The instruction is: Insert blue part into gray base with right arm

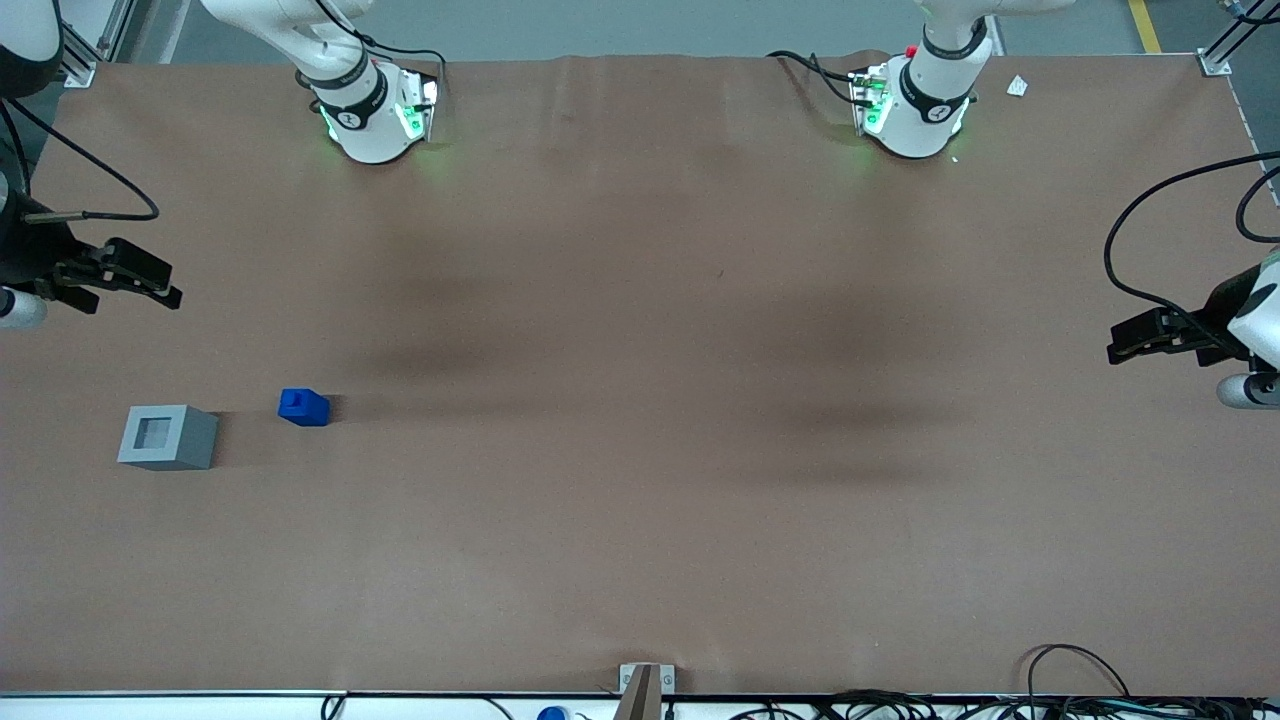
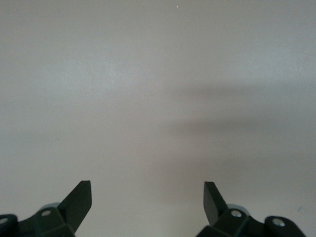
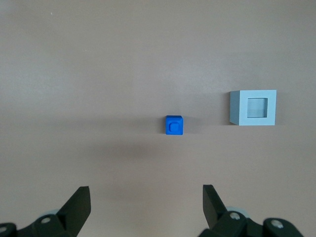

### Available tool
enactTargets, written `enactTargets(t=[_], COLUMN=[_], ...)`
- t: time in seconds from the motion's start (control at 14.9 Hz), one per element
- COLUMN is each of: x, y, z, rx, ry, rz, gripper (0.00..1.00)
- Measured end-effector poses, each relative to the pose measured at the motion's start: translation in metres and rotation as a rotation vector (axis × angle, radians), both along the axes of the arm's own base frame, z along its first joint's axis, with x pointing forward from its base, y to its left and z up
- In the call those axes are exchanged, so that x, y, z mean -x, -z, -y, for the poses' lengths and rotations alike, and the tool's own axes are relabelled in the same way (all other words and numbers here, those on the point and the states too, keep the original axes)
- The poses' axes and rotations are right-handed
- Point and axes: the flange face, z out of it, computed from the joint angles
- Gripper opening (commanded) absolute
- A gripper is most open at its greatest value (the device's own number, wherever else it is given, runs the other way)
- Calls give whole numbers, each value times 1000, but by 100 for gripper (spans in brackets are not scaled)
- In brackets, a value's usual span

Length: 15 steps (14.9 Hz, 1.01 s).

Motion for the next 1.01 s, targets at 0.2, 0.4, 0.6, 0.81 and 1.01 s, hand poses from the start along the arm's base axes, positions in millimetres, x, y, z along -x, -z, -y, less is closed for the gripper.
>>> enactTargets(t=[0.2, 0.4, 0.6, 0.81, 1.01], x=[0, -1, -3, -12, -25], y=[-1, -16, -28, -26, -4], z=[2, 5, 8, 18, 27], rx=[1, 4, 7, 12, 16], ry=[4, 8, 13, 32, 46], rz=[2, 32, 58, 61, 27], gripper=[100, 100, 100, 100, 100])
